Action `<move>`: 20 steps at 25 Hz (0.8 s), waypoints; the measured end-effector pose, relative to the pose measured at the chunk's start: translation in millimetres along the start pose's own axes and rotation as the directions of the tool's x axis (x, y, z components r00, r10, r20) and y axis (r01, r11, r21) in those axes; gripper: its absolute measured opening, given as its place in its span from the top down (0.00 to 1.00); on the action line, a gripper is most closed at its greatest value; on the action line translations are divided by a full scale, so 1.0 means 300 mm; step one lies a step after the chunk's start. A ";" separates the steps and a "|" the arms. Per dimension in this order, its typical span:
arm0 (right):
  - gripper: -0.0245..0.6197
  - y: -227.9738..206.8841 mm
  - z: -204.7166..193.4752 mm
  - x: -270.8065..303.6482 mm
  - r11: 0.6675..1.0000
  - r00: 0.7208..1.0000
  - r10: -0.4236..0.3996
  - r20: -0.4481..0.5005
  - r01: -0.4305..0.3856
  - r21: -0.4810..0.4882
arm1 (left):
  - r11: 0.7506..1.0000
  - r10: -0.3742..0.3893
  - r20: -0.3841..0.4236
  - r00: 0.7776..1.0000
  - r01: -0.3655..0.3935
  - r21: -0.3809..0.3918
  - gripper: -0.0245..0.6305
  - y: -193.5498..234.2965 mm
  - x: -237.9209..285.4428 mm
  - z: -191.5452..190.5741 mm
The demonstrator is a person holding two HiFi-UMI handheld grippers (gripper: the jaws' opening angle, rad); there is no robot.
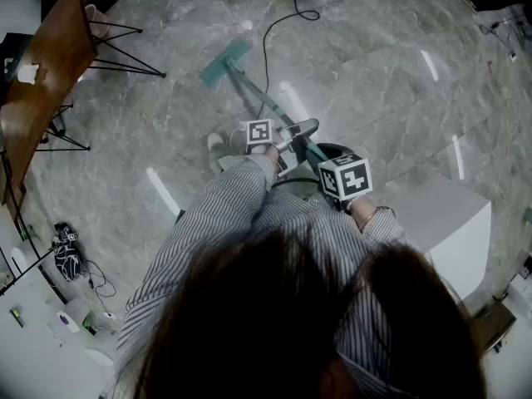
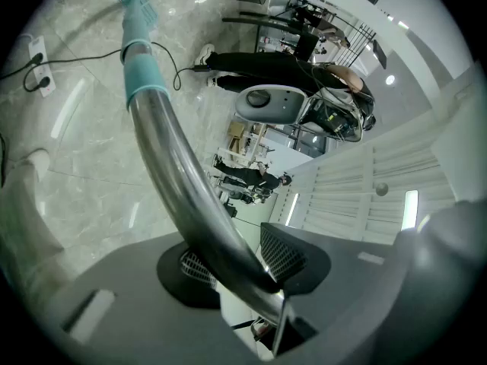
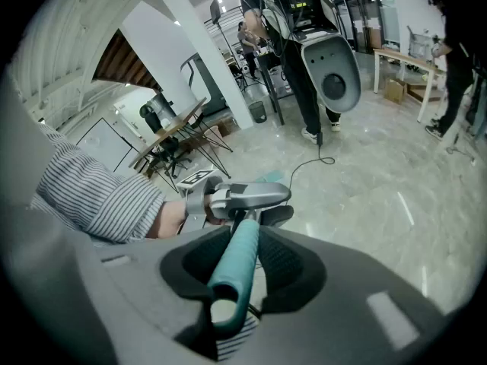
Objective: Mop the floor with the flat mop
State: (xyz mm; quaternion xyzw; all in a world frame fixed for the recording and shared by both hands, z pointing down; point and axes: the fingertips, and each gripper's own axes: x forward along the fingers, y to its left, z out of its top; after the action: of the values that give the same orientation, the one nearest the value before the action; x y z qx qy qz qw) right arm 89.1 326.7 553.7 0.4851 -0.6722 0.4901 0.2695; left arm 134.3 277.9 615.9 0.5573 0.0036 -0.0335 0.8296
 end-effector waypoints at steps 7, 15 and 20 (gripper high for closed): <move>0.78 0.086 0.037 0.045 0.999 1.000 -0.019 0.010 0.019 0.042 | 0.999 0.030 -0.052 0.998 -0.032 -0.036 0.75 -0.023 -0.082 0.030; 0.78 0.057 0.013 0.042 0.996 1.000 -0.030 0.004 0.030 0.090 | 0.998 0.043 -0.094 0.995 -0.047 -0.044 0.75 0.002 -0.055 0.011; 0.78 0.043 0.035 0.066 1.000 0.998 -0.018 -0.053 0.019 0.003 | 0.995 0.092 -0.159 0.983 -0.099 -0.033 0.74 0.008 -0.037 0.029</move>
State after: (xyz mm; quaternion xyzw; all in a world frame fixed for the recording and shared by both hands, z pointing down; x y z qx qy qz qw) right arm 70.9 309.9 561.4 0.4786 -0.6594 0.5014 0.2910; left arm 123.2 271.3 621.9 0.5406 0.0431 0.0504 0.8387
